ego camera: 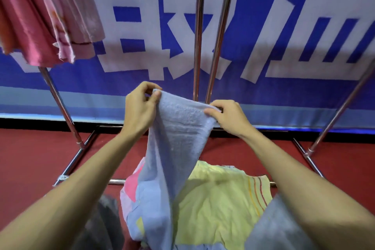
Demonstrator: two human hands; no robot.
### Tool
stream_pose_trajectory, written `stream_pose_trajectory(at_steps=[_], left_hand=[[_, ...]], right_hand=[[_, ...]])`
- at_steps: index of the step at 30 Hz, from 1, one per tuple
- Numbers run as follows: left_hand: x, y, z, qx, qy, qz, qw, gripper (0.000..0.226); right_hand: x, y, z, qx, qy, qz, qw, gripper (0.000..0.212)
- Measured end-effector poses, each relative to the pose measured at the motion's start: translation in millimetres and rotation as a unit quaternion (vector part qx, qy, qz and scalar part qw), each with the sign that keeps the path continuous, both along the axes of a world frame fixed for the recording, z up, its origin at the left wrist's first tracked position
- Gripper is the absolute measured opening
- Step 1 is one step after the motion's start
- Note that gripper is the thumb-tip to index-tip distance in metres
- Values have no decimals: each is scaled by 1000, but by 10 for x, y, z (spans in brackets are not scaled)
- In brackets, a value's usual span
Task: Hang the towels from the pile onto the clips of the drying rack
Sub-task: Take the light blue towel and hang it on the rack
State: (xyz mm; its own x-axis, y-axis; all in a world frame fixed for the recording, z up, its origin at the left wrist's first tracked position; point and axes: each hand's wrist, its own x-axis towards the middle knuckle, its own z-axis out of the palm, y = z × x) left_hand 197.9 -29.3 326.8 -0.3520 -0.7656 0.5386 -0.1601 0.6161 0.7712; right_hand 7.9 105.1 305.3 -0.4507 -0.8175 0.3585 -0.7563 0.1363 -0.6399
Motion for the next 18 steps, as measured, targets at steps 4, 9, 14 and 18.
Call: stream_pose_trajectory(at_steps=[4, 9, 14, 18], left_hand=[[-2, -90, 566, -36, 22, 20, 999, 12], [114, -205, 1087, -105, -12, 26, 994, 12], [285, -144, 1732, -169, 117, 10, 979, 4], [309, -46, 2042, -273, 57, -11, 960, 4]], right_hand=[[27, -60, 689, -121, 8, -59, 991, 9], [227, -126, 1480, -177, 126, -69, 974, 15], [444, -73, 2182, -282, 164, -39, 945, 16], [425, -80, 2590, -305, 176, -51, 935, 16]])
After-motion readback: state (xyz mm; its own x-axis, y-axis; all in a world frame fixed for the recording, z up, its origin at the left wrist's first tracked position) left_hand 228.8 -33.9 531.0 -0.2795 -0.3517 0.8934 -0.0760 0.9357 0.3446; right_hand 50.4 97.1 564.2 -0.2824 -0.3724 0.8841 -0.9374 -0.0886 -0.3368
